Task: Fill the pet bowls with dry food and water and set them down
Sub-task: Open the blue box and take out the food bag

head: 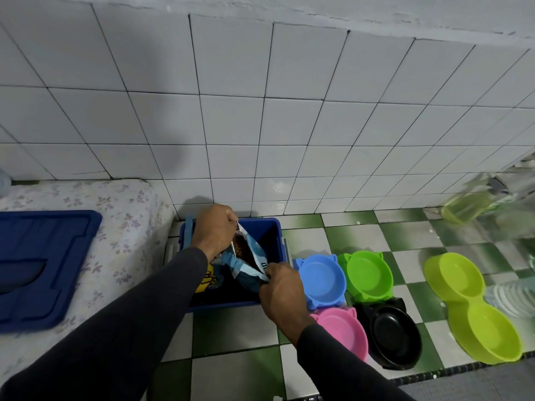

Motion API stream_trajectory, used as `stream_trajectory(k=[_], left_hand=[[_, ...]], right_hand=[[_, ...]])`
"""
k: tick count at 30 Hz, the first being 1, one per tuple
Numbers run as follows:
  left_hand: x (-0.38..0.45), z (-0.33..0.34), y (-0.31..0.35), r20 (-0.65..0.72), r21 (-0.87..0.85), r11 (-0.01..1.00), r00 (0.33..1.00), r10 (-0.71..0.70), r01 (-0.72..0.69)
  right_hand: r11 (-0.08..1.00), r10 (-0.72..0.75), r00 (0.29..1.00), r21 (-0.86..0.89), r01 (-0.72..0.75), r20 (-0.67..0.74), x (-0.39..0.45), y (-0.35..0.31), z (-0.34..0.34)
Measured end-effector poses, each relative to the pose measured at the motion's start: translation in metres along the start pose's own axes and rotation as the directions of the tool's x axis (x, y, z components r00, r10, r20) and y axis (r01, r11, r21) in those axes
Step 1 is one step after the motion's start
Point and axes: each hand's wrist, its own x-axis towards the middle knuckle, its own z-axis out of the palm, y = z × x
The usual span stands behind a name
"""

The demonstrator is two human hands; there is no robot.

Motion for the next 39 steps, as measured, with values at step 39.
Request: stream_trajectory(k=[39], left_hand=[[-0.106,-0.014,0.034,-0.129,-0.64,0.768,0.981,-0.144,0.029]], right_hand=[[0.855,-0.318,0.918,0.348,0.386,-0.236,0.001,-0.009,-0.107]])
